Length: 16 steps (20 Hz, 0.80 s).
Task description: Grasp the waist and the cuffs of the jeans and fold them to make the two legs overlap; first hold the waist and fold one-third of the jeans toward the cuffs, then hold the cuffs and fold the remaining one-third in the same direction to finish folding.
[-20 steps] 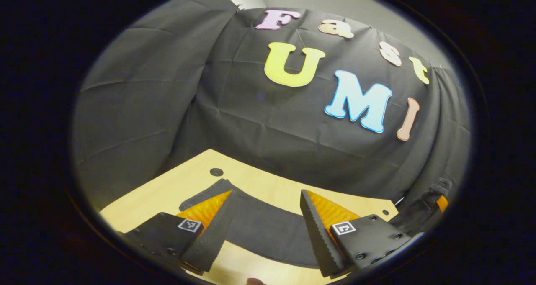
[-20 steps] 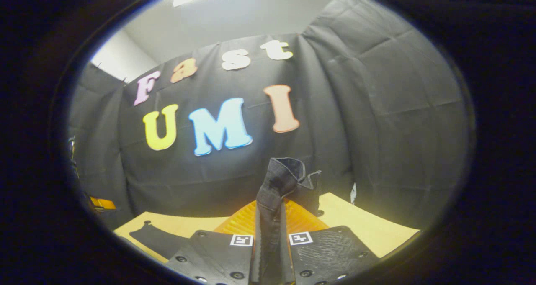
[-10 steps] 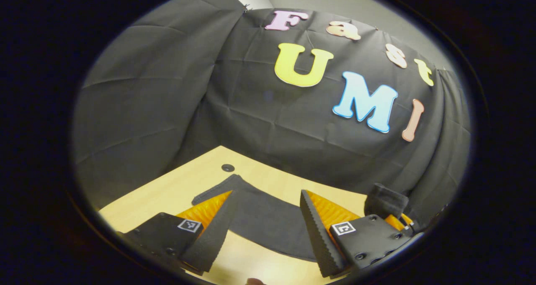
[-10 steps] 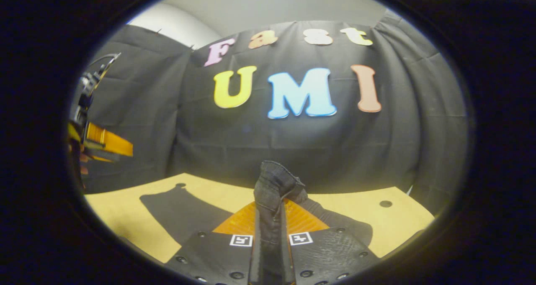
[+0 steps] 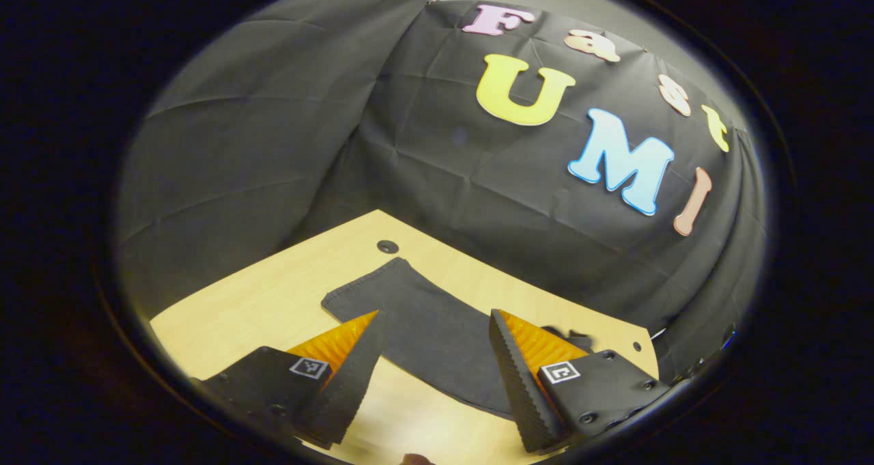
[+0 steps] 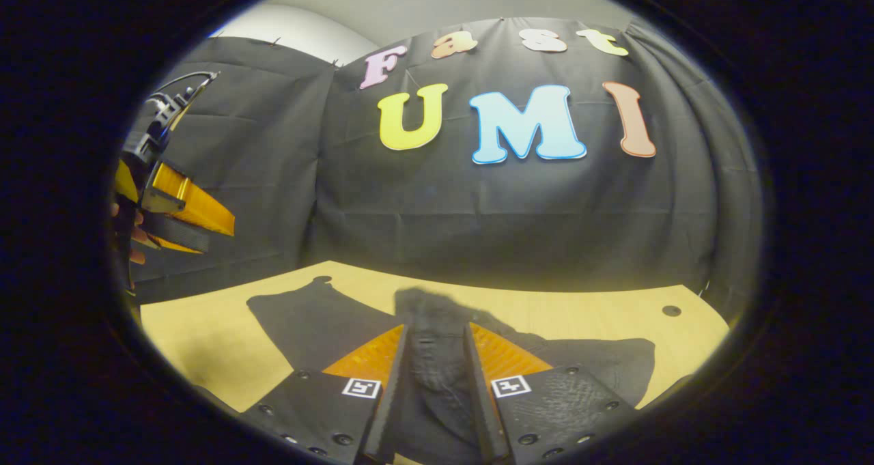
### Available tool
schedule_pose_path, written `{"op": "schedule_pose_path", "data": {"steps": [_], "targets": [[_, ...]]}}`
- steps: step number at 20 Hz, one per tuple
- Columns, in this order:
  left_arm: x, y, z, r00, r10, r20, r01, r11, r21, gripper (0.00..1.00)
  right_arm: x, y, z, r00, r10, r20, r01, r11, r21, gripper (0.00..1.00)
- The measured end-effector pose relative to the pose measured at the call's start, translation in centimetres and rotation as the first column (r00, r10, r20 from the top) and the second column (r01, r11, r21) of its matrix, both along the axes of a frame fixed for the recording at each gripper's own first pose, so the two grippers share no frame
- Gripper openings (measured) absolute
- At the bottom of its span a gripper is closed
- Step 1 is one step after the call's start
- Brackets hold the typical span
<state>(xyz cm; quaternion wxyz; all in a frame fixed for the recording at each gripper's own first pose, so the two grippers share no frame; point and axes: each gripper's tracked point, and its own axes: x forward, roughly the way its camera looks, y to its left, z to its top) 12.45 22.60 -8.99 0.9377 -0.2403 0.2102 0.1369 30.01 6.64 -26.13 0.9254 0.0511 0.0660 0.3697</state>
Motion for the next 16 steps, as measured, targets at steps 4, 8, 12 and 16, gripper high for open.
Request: {"op": "schedule_pose_path", "data": {"steps": [4, 8, 12, 16], "targets": [[-0.3, 1.0, -1.9, 0.998, 0.053, -0.030, -0.055, 0.995, -0.080, 0.97, 0.0, -0.6, 0.6, 1.000, 0.008, -0.009, -0.008, 1.000, -0.004, 0.53], [-0.5, 2.4, -5.3, 0.990, 0.081, -0.113, -0.098, 0.985, -0.146, 0.97, 0.5, -3.6, 2.2, 0.999, -0.046, -0.009, 0.046, 0.998, -0.038, 0.86], [-0.1, 4.9, -8.2, 0.980, 0.105, -0.172, -0.141, 0.967, -0.211, 0.97, 1.6, -8.1, 4.4, 0.988, -0.150, -0.022, 0.149, 0.987, -0.067, 0.92], [0.6, 8.4, -11.8, 0.965, 0.148, -0.216, -0.216, 0.916, -0.337, 0.98, 2.1, -12.5, 6.6, 0.968, -0.252, 0.015, 0.252, 0.962, -0.106, 0.93]]}}
